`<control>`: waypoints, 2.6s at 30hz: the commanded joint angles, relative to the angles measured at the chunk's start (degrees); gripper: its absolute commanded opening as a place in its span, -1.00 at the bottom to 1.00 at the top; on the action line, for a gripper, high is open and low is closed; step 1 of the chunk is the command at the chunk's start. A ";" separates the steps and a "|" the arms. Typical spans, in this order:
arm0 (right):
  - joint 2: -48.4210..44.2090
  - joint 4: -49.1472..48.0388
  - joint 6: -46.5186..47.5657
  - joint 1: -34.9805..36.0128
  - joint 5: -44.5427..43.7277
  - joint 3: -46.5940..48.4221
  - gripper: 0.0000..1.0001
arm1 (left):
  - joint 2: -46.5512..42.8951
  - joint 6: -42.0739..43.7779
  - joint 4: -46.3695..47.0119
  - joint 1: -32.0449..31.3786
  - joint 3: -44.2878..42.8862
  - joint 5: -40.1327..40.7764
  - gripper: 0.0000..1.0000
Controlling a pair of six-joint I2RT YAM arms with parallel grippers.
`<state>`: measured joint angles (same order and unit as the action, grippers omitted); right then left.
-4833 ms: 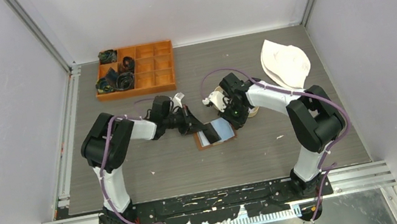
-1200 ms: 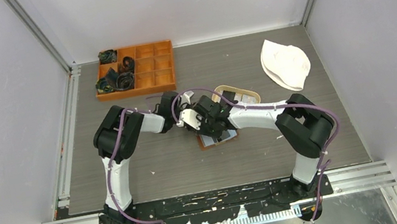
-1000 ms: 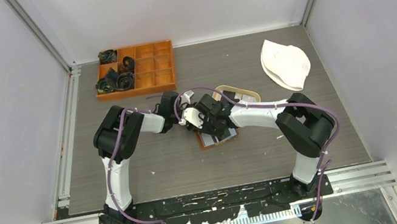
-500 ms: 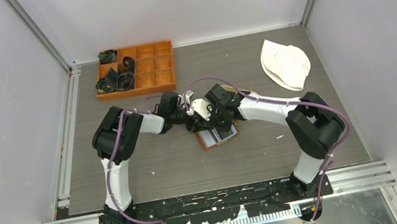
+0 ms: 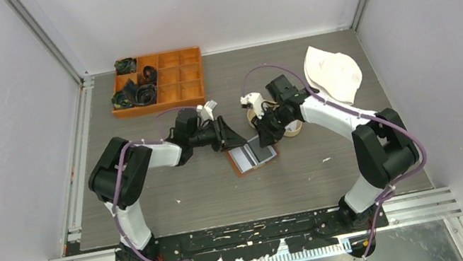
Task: Put the credit cards into the card holder
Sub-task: Insert the credit card into the card holder.
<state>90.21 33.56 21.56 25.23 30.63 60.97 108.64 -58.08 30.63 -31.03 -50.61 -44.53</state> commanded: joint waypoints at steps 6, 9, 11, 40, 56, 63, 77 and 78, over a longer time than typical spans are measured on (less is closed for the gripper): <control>5.97 3.94 -7.10 -1.94 1.47 5.32 -0.56 | -9.53 4.02 20.68 -0.25 12.60 5.52 -0.48; 7.22 3.73 -8.45 -1.94 0.14 5.59 -0.54 | -14.26 8.20 18.75 -0.25 16.00 9.88 -0.49; 7.97 3.64 -9.13 -1.94 -1.59 5.80 -0.51 | -18.41 12.36 14.26 -0.51 17.81 13.53 -0.49; 14.27 5.01 -12.67 -4.78 2.17 7.91 -0.38 | -16.22 7.55 22.21 0.44 28.06 15.98 -0.27; 14.41 4.00 -15.85 -8.60 15.90 7.50 -0.53 | -13.55 7.72 19.91 -2.60 26.20 17.63 -0.39; 15.58 2.58 -18.13 -8.97 22.18 6.94 -0.50 | -13.90 7.72 19.43 -2.98 25.83 17.72 -0.39; 17.64 -1.21 -22.79 -8.93 28.04 5.78 -0.27 | -18.47 8.87 15.47 -2.96 25.39 19.75 -0.36; 17.51 -1.97 -23.39 -8.83 28.54 5.63 -0.24 | -18.47 8.87 15.48 -2.97 25.31 19.83 -0.36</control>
<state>108.38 34.52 0.82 16.38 55.22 66.63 91.90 -50.50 45.67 -33.76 -23.59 -25.61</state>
